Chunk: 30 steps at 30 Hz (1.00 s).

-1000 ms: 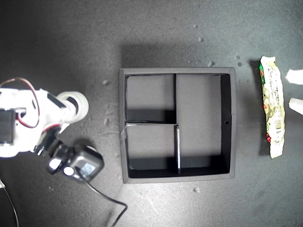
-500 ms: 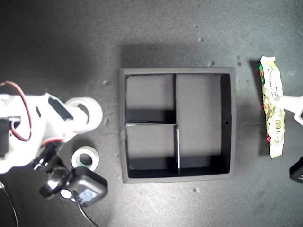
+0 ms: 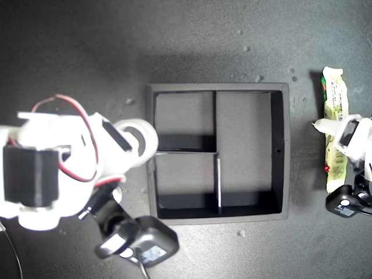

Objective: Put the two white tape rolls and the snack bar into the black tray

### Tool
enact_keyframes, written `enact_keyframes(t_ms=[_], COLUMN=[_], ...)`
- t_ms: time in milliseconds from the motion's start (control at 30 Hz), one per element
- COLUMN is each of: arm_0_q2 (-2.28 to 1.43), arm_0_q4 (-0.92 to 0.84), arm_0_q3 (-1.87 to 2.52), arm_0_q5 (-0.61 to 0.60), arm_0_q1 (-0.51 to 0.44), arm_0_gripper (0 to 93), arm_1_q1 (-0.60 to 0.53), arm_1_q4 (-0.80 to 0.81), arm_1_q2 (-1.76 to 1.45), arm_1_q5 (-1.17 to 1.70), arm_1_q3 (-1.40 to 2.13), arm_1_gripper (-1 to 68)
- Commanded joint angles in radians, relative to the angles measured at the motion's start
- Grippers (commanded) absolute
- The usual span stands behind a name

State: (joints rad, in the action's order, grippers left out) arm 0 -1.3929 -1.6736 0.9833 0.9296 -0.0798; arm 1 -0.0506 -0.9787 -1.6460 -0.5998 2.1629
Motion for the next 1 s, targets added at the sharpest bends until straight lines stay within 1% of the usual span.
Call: enact_keyframes(t_ms=[0,67,133,233,333,600,733,867,967], arm_0_q2=[0.037,0.072,0.101,0.156,0.278,0.344,0.414,0.518,0.586], arm_0_q4=[-0.043,-0.067,-0.075,-0.08,-0.155,-0.158,-0.158,-0.158,-0.158], arm_0_q3=[-0.126,-0.175,-0.206,-0.256,-0.443,-0.545,-0.589,-0.667,-0.716], arm_0_q5=[-0.014,-0.017,-0.021,-0.023,-0.028,-0.055,-0.057,-0.057,-0.052], arm_0_q1=[-0.008,-0.009,-0.009,-0.009,-0.012,-0.005,-0.003,0.003,0.005], arm_0_gripper=[0.0,0.0,0.0,0.0,0.0,0.0,0.0,0.0,0.0], arm_1_q1=[0.018,0.026,0.028,0.031,0.017,-0.048,-0.08,-0.117,-0.135], arm_1_q4=[0.052,0.058,0.052,-0.002,-0.091,-0.397,-0.52,-0.508,-0.443], arm_1_q2=[0.011,0.011,0.011,0.011,0.011,0.011,0.011,0.043,0.173], arm_1_q5=[0.071,0.078,0.087,0.103,0.12,0.181,0.227,0.275,0.295], arm_1_q3=[0.008,0.006,-0.002,-0.046,-0.133,-0.456,-0.655,-0.856,-1.005], arm_1_gripper=[16.3,13.0,11.8,9.9,10.0,10.0,9.9,10.1,8.2])
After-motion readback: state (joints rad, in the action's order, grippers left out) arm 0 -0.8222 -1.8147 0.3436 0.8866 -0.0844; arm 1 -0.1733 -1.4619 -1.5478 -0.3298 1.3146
